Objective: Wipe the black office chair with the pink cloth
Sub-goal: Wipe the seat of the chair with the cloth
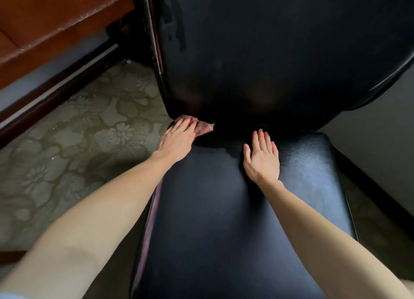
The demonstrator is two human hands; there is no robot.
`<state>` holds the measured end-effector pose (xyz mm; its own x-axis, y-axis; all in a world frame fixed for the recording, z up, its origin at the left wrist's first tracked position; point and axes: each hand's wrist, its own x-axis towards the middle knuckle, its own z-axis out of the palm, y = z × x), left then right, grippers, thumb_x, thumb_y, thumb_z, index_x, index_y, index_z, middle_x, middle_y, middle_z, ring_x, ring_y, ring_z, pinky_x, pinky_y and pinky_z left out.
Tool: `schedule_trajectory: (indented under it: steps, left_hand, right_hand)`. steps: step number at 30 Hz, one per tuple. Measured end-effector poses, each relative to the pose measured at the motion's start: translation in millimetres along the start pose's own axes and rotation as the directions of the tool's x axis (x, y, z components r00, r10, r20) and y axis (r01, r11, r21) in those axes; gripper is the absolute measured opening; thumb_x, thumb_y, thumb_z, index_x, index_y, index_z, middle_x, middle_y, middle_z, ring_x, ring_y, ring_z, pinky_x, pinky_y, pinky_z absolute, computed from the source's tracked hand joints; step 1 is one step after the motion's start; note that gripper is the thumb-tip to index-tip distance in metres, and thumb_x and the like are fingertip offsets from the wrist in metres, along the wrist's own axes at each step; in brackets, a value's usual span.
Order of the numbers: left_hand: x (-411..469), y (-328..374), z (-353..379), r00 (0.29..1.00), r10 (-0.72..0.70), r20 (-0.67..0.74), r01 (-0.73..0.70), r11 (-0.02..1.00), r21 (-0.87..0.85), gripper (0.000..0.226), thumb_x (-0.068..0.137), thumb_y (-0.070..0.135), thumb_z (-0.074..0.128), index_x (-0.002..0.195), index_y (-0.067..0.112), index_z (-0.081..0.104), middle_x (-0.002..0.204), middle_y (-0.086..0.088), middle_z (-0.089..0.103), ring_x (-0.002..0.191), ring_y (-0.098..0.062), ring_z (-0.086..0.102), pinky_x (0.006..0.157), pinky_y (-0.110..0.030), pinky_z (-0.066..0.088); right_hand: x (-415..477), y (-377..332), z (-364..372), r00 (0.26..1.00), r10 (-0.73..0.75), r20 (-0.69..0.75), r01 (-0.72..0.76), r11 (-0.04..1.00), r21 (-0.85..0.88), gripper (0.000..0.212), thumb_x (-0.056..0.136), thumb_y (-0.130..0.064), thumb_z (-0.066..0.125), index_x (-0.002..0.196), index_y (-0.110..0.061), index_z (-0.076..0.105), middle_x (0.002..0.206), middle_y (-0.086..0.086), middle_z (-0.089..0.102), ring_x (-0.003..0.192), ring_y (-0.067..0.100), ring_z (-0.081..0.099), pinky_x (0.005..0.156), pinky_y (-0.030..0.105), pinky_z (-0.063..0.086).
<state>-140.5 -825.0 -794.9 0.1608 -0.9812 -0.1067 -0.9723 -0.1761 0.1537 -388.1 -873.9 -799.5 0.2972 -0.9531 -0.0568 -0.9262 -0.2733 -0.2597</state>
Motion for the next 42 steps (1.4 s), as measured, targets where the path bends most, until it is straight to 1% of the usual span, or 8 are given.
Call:
schedule_trajectory:
  steps: [5, 9, 13, 21, 28, 33, 39, 42]
  left_hand:
    - [8, 42, 3, 1.000, 0.029, -0.006, -0.029, 1.000, 0.007, 0.057, 0.091, 0.011, 0.046, 0.147, 0.012, 0.034, 0.144, -0.003, 0.039, 0.136, -0.027, 0.038, 0.106, -0.048, 0.040]
    - [22, 88, 1, 0.994, 0.107, -0.035, -0.108, 0.994, -0.012, 0.057, 0.099, 0.012, 0.042, 0.154, 0.012, 0.026, 0.160, -0.002, 0.028, 0.147, -0.024, 0.024, 0.112, -0.048, 0.031]
    - [17, 57, 4, 0.984, 0.172, -0.045, -0.174, 0.984, -0.043, 0.052, 0.104, 0.019, 0.035, 0.155, 0.011, 0.025, 0.161, -0.005, 0.026, 0.149, -0.020, 0.021, 0.116, -0.038, 0.025]
    - [-26, -1, -3, 0.993, 0.010, -0.114, -0.019, 0.997, -0.079, 0.054, 0.093, 0.006, 0.045, 0.147, 0.007, 0.037, 0.148, -0.005, 0.039, 0.140, -0.018, 0.032, 0.110, -0.036, 0.033]
    - [-10, 33, 2, 0.989, 0.135, -0.059, -0.140, 0.986, -0.089, 0.060, 0.088, 0.005, 0.048, 0.146, 0.011, 0.036, 0.143, -0.004, 0.042, 0.135, -0.021, 0.040, 0.102, -0.047, 0.045]
    - [-4, -10, -1, 0.997, 0.020, -0.080, -0.027, 0.996, -0.088, 0.056, 0.096, 0.010, 0.047, 0.150, 0.003, 0.033, 0.154, -0.010, 0.036, 0.144, -0.023, 0.032, 0.115, -0.039, 0.032]
    - [-51, -23, 6, 0.991, -0.123, -0.055, 0.107, 0.965, -0.239, 0.061, 0.091, -0.001, 0.046, 0.150, 0.008, 0.033, 0.155, -0.007, 0.029, 0.144, -0.024, 0.032, 0.110, -0.047, 0.040]
    - [-99, -9, 4, 0.994, -0.097, -0.058, 0.078, 0.960, -0.268, 0.058, 0.101, 0.006, 0.036, 0.157, 0.011, 0.021, 0.164, -0.012, 0.012, 0.152, -0.026, 0.011, 0.119, -0.041, 0.021]
  right_hand:
    - [-1, -9, 2, 1.000, 0.018, 0.016, -0.017, 0.998, -0.052, 0.059, 0.104, -0.035, 0.023, 0.156, -0.012, 0.012, 0.165, 0.005, 0.007, 0.152, 0.020, 0.000, 0.122, 0.036, 0.000]
    - [-1, -4, 1, 1.000, 0.025, 0.015, -0.025, 0.999, -0.028, 0.058, 0.104, -0.037, 0.021, 0.156, -0.014, 0.012, 0.165, 0.002, 0.007, 0.152, 0.017, -0.001, 0.122, 0.034, -0.002]
    - [1, -2, 3, 1.000, 0.032, -0.001, -0.032, 0.999, 0.009, 0.058, 0.103, -0.040, 0.023, 0.156, -0.017, 0.015, 0.165, 0.000, 0.009, 0.152, 0.015, 0.001, 0.122, 0.033, -0.002]
    - [0, -19, 0, 0.999, 0.024, 0.041, -0.023, 1.000, -0.010, 0.059, 0.104, -0.038, 0.025, 0.156, -0.012, 0.015, 0.165, 0.006, 0.008, 0.152, 0.020, 0.000, 0.122, 0.037, 0.001]
    - [-8, -48, 15, 0.999, -0.031, 0.008, 0.031, 0.999, 0.008, 0.059, 0.103, -0.034, 0.024, 0.156, -0.010, 0.015, 0.164, 0.006, 0.009, 0.152, 0.019, 0.002, 0.121, 0.035, 0.001]
    - [-8, -45, 17, 0.999, -0.033, -0.012, 0.033, 0.999, -0.001, 0.059, 0.103, -0.036, 0.026, 0.156, -0.012, 0.017, 0.164, 0.005, 0.011, 0.152, 0.018, 0.003, 0.121, 0.033, 0.001]
    - [-11, -47, 17, 0.999, -0.042, 0.002, 0.042, 0.999, -0.029, 0.059, 0.103, -0.036, 0.025, 0.156, -0.011, 0.015, 0.164, 0.005, 0.009, 0.152, 0.018, 0.002, 0.121, 0.035, 0.001]
    - [-11, -54, 15, 0.999, -0.025, 0.036, 0.027, 0.998, -0.059, 0.060, 0.103, -0.035, 0.024, 0.156, -0.010, 0.012, 0.165, 0.008, 0.006, 0.152, 0.022, 0.000, 0.122, 0.038, 0.001]
